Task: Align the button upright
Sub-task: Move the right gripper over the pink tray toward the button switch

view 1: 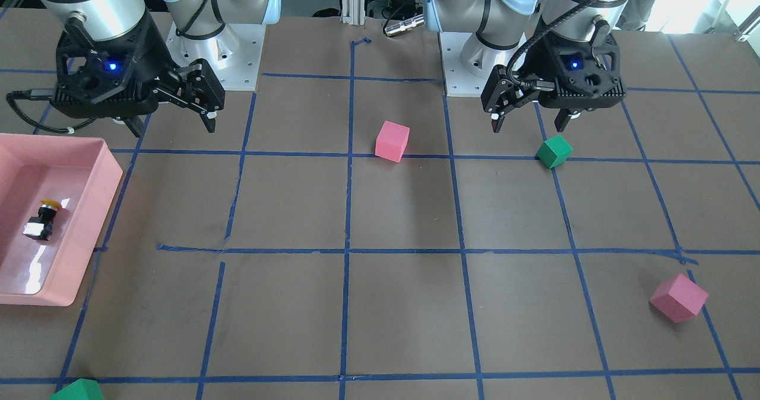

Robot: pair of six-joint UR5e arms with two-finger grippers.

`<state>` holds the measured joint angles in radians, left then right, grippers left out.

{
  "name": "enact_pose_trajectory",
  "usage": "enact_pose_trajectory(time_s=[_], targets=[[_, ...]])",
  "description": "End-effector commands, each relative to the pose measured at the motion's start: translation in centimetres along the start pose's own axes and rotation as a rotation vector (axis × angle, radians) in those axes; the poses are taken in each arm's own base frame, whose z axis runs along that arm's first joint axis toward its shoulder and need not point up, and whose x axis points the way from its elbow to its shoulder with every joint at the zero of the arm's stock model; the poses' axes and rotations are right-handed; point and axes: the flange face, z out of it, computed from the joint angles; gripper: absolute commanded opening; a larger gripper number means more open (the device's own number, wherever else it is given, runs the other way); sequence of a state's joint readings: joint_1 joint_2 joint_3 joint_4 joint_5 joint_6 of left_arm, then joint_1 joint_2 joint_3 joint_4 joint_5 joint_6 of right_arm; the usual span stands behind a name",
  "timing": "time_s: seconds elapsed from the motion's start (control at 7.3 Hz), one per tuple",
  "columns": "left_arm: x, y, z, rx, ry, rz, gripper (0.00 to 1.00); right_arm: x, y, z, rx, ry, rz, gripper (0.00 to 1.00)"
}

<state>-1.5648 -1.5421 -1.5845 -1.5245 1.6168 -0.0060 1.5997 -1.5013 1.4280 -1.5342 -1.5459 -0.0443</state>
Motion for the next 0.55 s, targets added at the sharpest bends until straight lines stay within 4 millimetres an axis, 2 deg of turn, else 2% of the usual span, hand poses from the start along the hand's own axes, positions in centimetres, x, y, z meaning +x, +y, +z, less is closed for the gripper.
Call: enact_pose_trajectory(time_s=[0.0, 0.41], targets=[[0.0, 0.0, 0.0, 0.0, 0.0, 0.001, 1.0, -0.2, -0.1, 1.2, -0.005, 0.005, 0.02, 1.0], [0.0, -0.1, 0.0, 0.002, 0.0, 0.0, 1.0, 1.2, -1.1, 2.1, 0.02, 0.017, 0.027, 1.0]])
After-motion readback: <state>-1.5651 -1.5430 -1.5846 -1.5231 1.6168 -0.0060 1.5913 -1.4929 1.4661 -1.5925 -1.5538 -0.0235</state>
